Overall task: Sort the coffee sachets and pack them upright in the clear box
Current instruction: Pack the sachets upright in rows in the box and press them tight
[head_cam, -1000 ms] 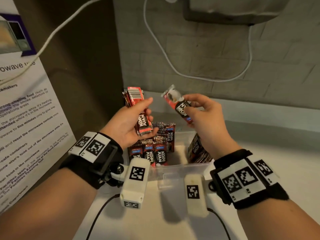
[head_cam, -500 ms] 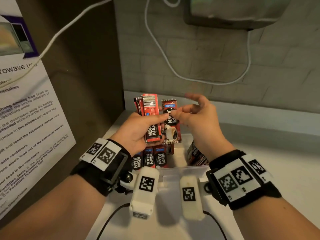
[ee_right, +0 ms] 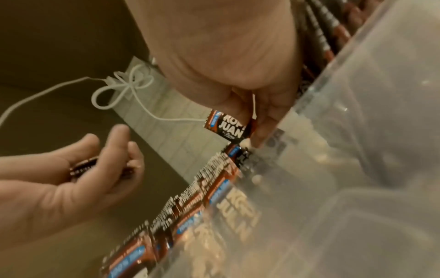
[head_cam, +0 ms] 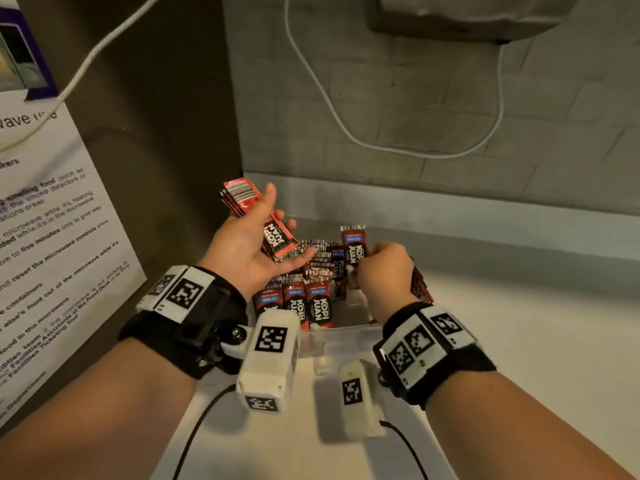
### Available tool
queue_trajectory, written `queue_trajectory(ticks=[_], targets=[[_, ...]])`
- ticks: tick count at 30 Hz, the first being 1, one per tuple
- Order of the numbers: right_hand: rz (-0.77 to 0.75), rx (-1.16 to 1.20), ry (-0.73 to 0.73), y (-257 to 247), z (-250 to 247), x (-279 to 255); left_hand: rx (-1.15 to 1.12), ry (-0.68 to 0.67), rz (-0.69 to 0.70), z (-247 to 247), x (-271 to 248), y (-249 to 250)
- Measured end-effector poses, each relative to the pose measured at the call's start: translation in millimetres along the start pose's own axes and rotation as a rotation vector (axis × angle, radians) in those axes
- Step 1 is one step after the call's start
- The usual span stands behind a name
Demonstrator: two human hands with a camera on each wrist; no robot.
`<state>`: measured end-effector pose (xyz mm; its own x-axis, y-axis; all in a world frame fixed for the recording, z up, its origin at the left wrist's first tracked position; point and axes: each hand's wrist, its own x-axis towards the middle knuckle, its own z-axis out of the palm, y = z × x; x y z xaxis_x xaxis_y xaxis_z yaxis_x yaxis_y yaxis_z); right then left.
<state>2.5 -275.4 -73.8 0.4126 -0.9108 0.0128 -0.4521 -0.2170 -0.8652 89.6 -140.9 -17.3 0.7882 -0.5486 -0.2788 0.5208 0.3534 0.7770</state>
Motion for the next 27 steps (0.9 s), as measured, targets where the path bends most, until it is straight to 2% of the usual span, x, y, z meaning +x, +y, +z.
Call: queue_trajectory(ticks=[5,8,17,27], targets=[[0.101,-0.166,-0.094,0,11,1,0.016,0.0,-0.019,-2,-1,1],[0.11,-0.122,-0.157,7,13,0,0.047,0.007,-0.054,-5,1,4],[0.108,-0.064,-0.189,10,16,-3,0.039,0.019,-0.084,-7,2,7],[0.087,-0.292,-0.199,3,13,-1,0.043,0.014,-0.082,-7,1,6]])
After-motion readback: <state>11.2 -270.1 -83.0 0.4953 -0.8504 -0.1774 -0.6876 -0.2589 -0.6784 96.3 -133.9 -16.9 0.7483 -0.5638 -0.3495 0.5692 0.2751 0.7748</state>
